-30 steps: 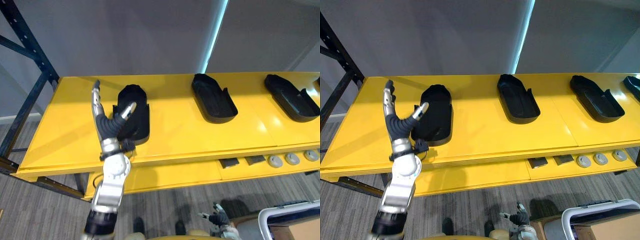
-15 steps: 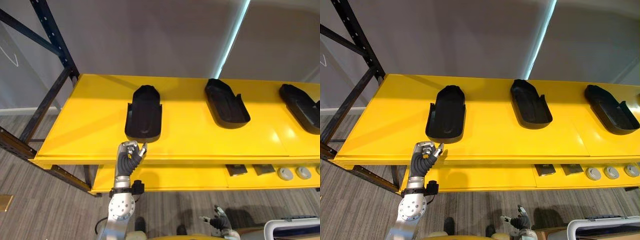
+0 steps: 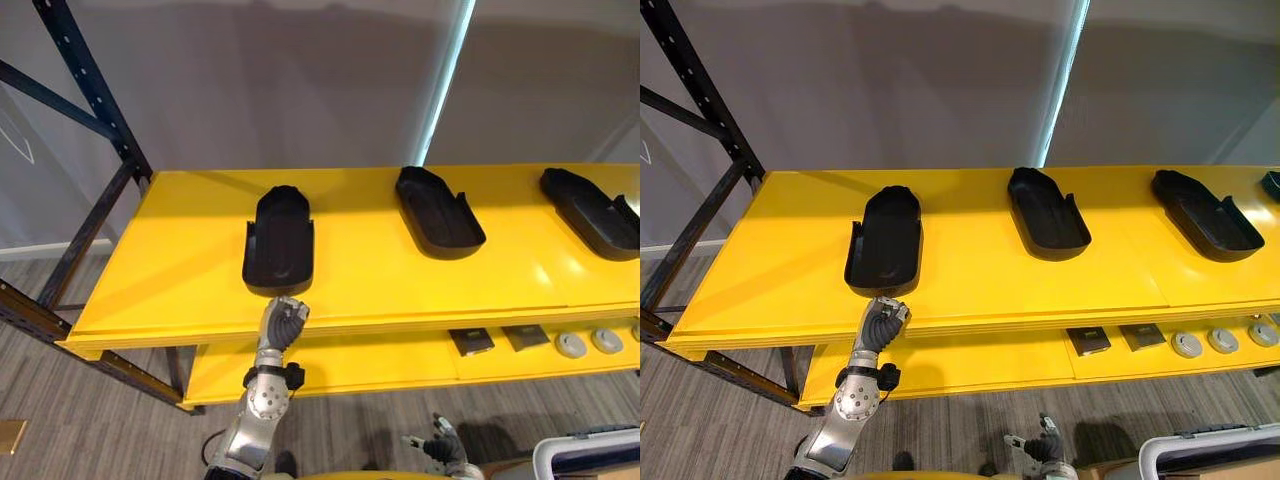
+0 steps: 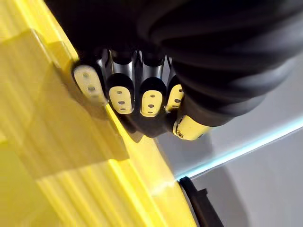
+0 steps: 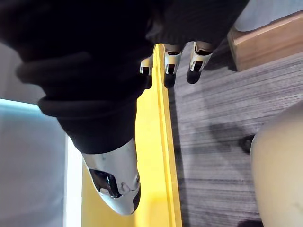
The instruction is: Walk over and take plastic housings, then place them on the shelf
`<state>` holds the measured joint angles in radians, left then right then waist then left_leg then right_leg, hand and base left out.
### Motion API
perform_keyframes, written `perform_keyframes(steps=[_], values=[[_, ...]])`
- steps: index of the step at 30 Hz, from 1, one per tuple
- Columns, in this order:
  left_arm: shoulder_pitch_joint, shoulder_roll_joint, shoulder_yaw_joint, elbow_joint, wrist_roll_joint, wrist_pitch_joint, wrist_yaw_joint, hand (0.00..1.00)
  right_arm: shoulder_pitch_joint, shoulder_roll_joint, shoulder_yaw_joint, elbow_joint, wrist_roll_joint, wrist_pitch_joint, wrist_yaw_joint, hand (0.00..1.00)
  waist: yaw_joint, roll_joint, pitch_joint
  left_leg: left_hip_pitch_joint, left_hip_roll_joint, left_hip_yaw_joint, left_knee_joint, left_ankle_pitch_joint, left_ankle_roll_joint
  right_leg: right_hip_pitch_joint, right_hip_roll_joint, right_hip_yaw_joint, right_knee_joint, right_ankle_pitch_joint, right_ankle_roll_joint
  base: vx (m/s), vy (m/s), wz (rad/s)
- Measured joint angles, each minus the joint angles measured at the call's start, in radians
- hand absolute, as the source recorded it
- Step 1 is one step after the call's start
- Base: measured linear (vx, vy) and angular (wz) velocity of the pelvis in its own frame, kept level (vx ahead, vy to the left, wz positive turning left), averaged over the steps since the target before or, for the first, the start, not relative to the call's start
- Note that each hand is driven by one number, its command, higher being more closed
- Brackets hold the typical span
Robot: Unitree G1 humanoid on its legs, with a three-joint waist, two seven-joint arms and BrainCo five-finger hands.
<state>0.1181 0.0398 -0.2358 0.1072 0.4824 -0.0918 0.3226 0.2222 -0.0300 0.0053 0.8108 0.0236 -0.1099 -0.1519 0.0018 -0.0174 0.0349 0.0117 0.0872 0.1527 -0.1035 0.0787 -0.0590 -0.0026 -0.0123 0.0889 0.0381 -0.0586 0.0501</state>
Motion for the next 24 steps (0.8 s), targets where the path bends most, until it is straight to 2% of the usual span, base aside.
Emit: perform_keyframes(steps=[3,10,11,20,24], values=[[-0.032,0.002,0.0,0.024,0.003,0.001,0.02,1.0,-0.004,-0.002,-0.001,0.01,-0.004,0.001,0.0,0.0,-0.004,-0.001,-0.001,-0.002,0.0,0.0,0.0,-0.001,-0.001,0.001,0.001,0.001,-0.005,0.002,-0.001,0.0,0.0,0.0],[-0.149,0.02,0.027,0.121,0.005,0.04,0.05,1.0,-0.035,-0.008,-0.005,0.042,-0.021,0.003,0.002,0.0,-0.032,-0.002,0.0,-0.006,-0.001,-0.001,0.0,-0.01,-0.004,-0.003,0.011,0.017,-0.021,0.009,-0.002,0.03,-0.011,-0.06],[-0.154,0.021,0.035,0.121,0.005,0.041,0.051,1.0,-0.04,-0.008,-0.005,0.044,-0.023,0.004,0.002,0.0,-0.041,-0.002,0.0,-0.008,-0.002,-0.001,0.0,-0.011,-0.004,-0.003,0.011,0.019,-0.025,0.01,-0.002,0.05,-0.007,-0.03],[-0.254,0.026,0.053,0.187,0.013,0.052,0.053,1.0,-0.064,-0.008,-0.018,0.077,-0.027,0.005,0.004,0.0,-0.048,-0.005,0.002,-0.013,-0.001,-0.005,0.001,-0.01,-0.003,0.003,0.013,0.013,-0.041,0.02,-0.016,0.06,-0.016,0.01],[-0.277,0.044,0.055,0.208,0.013,0.066,0.053,1.0,-0.071,-0.004,-0.018,0.078,-0.027,0.005,0.006,0.0,-0.07,-0.012,0.009,-0.004,0.0,-0.012,0.0,-0.01,-0.003,0.016,0.014,0.006,-0.043,0.02,-0.017,-0.01,-0.009,0.05]])
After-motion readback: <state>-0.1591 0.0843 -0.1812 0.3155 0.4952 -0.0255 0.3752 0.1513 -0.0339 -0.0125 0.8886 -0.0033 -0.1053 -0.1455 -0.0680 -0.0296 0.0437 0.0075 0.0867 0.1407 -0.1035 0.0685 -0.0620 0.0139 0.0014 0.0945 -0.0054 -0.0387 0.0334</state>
